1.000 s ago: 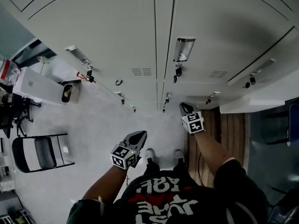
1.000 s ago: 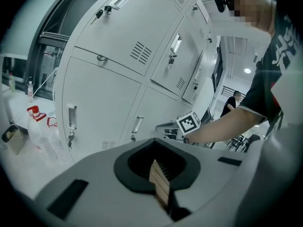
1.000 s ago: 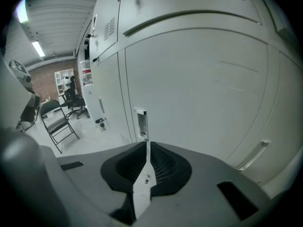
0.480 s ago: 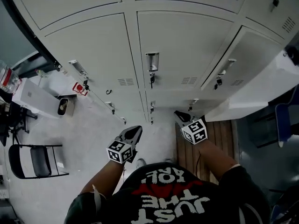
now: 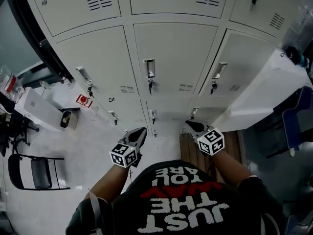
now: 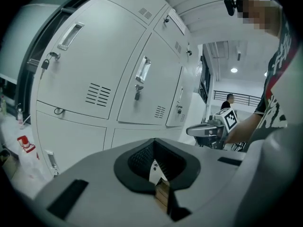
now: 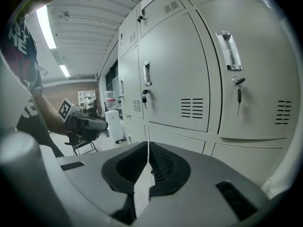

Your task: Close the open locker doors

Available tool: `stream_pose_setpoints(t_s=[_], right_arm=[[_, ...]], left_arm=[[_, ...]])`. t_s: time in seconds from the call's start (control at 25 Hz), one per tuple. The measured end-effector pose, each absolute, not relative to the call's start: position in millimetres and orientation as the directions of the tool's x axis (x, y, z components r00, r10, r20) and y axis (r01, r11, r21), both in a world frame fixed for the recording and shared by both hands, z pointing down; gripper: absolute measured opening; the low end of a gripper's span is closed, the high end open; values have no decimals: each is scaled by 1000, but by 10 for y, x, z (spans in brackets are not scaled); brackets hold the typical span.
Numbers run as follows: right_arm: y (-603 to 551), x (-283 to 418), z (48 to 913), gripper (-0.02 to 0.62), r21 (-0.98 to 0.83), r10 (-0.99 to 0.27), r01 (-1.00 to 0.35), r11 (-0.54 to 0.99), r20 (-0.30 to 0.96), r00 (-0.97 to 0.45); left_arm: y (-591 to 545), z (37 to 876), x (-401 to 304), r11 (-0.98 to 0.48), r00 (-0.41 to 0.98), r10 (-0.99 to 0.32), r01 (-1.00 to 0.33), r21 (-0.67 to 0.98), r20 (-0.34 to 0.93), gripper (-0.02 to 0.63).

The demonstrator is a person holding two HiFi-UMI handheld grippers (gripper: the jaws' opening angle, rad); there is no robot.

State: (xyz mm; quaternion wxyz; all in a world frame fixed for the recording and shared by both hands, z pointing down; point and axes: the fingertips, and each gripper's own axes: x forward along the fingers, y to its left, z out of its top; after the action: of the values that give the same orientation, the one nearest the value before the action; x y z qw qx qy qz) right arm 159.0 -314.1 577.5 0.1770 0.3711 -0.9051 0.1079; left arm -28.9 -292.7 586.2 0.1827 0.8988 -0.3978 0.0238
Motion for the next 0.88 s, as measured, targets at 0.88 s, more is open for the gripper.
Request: stream_pose_setpoints(t_s=[0.88], right_arm=[[-3012,1871,5549,35,-147,-668,-729,669,312,-676]], left_arm=[[-2661,5771,-393,-597,663,-724,-741,307,190,8]])
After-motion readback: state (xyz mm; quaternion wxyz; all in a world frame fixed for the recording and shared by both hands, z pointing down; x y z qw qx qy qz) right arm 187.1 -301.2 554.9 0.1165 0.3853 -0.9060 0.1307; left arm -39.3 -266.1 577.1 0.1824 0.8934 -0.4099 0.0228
